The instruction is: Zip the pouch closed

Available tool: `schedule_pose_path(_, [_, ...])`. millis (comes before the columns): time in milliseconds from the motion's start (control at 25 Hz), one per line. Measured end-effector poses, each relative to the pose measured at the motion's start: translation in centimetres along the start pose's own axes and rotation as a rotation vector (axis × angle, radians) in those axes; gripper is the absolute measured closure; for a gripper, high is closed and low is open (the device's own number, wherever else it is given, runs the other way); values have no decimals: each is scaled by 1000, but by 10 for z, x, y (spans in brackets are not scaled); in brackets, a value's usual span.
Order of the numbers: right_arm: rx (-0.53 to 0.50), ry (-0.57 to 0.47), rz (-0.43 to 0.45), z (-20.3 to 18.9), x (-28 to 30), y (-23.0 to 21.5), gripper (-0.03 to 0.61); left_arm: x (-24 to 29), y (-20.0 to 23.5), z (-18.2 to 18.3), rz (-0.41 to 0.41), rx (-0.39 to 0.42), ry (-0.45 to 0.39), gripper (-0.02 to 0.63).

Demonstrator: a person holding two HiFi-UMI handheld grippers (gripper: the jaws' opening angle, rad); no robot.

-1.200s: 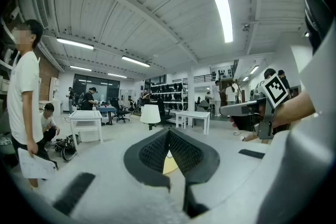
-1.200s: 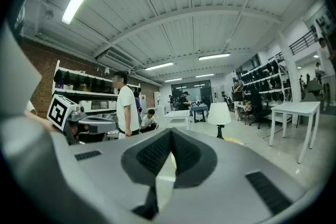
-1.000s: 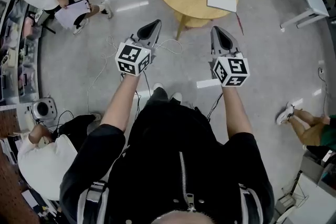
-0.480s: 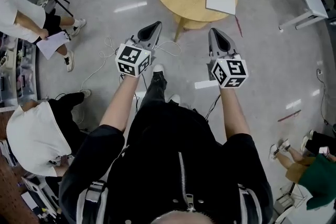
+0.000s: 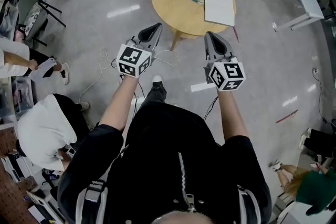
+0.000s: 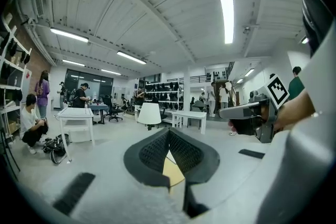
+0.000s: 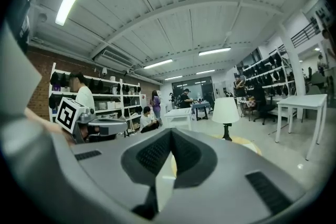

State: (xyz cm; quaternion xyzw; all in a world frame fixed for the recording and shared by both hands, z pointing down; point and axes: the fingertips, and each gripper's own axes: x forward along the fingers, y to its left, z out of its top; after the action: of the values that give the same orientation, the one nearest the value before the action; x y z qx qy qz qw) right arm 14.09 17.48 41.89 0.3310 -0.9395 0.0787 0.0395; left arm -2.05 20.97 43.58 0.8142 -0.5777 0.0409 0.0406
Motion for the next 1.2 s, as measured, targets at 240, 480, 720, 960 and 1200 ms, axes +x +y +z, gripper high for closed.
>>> schedule_pose_path(240, [-5,5,-48,17,68,-5,575,35,59,4,-66,11,11,609])
schedule_pose_path(480, [6,3,-104,21,112,-12,575,70,101,0,-133,2,26,607])
schedule_pose_path(720, [26,32,-152,13,136,-33,575,106,124,-1,-179,-4,34,607])
schedule_pose_path(960, [49,39,-192,10,162,-62,575,146,143,-6,-209,-12,53,607])
schedule_pose_path(1200, [71,39,-223,13,194,-105,575,196,158,-7,-233,-13,69,607])
